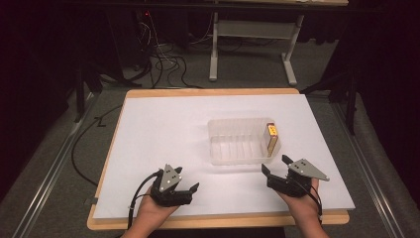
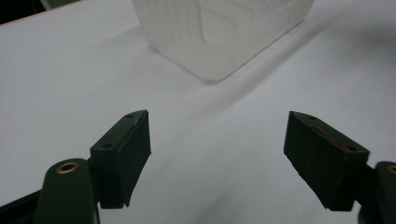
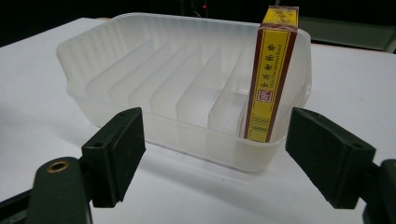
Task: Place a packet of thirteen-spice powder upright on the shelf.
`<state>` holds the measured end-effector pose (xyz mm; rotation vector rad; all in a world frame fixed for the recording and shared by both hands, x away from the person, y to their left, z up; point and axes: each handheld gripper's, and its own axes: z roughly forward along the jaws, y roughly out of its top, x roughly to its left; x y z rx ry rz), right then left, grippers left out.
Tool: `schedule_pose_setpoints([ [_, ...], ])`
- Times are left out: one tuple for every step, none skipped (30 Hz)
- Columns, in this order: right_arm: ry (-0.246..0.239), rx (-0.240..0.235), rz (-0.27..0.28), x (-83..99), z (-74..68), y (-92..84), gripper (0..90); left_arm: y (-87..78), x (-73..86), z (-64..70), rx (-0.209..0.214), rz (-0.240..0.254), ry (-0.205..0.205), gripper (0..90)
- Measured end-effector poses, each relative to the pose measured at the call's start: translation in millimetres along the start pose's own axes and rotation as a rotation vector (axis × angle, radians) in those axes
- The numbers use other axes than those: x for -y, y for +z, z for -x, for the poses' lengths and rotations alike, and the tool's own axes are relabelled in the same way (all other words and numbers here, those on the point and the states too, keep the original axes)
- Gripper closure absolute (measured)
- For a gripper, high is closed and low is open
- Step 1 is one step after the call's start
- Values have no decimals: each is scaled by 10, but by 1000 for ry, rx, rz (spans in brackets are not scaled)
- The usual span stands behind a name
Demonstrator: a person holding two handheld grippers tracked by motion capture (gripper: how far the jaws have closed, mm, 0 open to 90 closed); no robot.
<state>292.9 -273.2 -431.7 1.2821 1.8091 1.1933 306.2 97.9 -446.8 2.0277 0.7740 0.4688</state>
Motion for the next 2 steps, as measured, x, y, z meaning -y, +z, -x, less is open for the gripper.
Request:
schedule_pose_setpoints([
  [-4,2,-1,4,-1,-2,202,1,-1,8,0,0,2,237],
  [-4,2,-1,4,-1,-2,202,1,-1,8,0,0,2,236],
])
